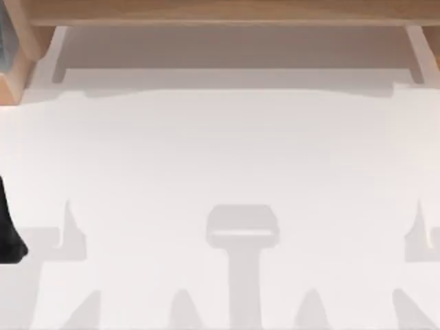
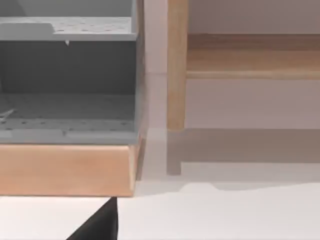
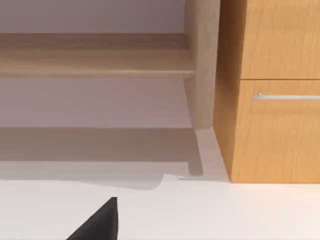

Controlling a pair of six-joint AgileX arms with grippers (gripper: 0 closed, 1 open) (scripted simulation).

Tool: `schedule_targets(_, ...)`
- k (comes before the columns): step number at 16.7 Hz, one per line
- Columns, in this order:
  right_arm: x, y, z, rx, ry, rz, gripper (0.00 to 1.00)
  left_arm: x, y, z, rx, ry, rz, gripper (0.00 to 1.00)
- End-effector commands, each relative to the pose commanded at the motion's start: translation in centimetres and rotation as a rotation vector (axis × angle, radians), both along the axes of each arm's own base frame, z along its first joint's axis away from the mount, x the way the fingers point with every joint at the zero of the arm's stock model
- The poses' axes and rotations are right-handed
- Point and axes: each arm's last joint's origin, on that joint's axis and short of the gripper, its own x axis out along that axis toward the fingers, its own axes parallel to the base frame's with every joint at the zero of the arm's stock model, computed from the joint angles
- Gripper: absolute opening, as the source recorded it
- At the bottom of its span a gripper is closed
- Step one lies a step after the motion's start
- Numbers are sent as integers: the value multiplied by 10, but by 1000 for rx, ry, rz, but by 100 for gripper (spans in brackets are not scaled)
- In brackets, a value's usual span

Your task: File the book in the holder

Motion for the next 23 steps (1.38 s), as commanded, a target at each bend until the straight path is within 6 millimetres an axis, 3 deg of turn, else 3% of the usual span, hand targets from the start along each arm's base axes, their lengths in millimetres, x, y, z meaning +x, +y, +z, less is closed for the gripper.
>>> schedule_targets(3,0,0,0,0,0,0,100,0,0,3,0,0,0,100)
schedule_targets(5,0,0,0,0,0,0,100,0,-1,16,-1,0,-2,100)
schedule_targets(8,0,0,0,0,0,0,100,6,-4,57,-2,2,-5,100)
schedule_targets(11,0,0,0,0,0,0,100,26,-8,117,-5,5,-9,100)
schedule_targets(14,0,0,0,0,0,0,100,67,-18,182,-7,5,-12,100)
schedule_targets(18,0,0,0,0,0,0,100,147,-44,250,-12,-6,-14,100)
schedule_targets(20,0,0,0,0,0,0,100,189,-60,269,-14,-12,-15,100)
schedule_targets(23,0,0,0,0,0,0,100,246,-88,278,-14,-10,-16,100)
